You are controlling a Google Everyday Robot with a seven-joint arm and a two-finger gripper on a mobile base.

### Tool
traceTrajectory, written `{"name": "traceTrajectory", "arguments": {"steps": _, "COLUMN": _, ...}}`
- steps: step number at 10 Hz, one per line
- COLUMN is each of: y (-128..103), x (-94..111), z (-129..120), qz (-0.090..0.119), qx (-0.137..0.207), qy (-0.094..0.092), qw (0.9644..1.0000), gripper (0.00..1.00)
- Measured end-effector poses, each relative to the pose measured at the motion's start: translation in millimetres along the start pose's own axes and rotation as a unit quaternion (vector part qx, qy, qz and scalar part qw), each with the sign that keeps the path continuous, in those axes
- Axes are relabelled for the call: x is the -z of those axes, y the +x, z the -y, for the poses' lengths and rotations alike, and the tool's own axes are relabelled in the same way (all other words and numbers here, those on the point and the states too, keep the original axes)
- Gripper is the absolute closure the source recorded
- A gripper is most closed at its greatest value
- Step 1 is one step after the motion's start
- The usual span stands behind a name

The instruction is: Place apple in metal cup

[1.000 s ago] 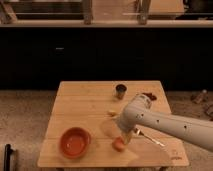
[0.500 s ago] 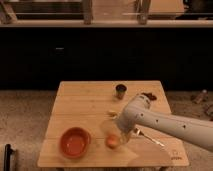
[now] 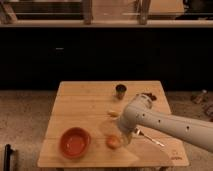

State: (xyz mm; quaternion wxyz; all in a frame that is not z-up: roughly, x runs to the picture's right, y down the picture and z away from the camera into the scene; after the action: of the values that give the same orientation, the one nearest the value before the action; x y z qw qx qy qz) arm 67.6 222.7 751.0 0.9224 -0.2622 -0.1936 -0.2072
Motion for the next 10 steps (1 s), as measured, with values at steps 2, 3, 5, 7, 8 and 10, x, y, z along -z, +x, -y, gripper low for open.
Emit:
{"name": "traceTrajectory", "arguments": {"steps": 2, "y": -13, "x": -4, "z": -2, "qz": 0.006, "qx": 0.021, "qy": -0.008, "qw": 0.9997, "gripper": 0.2}}
{"name": "traceTrajectory", "arguments": {"steps": 3, "y": -20, "x": -9, "z": -3, "qz": 0.009, "qx": 0.037, "qy": -0.012, "qw": 0.9992, "gripper": 0.2}}
{"name": "traceTrajectory", "arguments": {"steps": 5, "y": -26, "x": -19, "z": -7, "qz": 0.019, "qx": 0.057, "qy": -0.012, "qw": 0.9981, "gripper": 0.2}}
{"name": "traceTrajectory", "arguments": {"steps": 7, "y": -26, "x": -25, "z": -12, "qz": 0.03, "qx": 0.06, "qy": -0.003, "qw": 0.9978, "gripper": 0.2}}
{"name": "traceTrajectory", "arguments": {"steps": 8, "y": -25, "x": -29, "z": -14, "qz": 0.039, "qx": 0.057, "qy": 0.005, "qw": 0.9976, "gripper": 0.2}}
{"name": "traceTrajectory", "arguments": {"steps": 10, "y": -25, "x": -34, "z": -18, "qz": 0.072, "qx": 0.046, "qy": 0.027, "qw": 0.9959, "gripper": 0.2}}
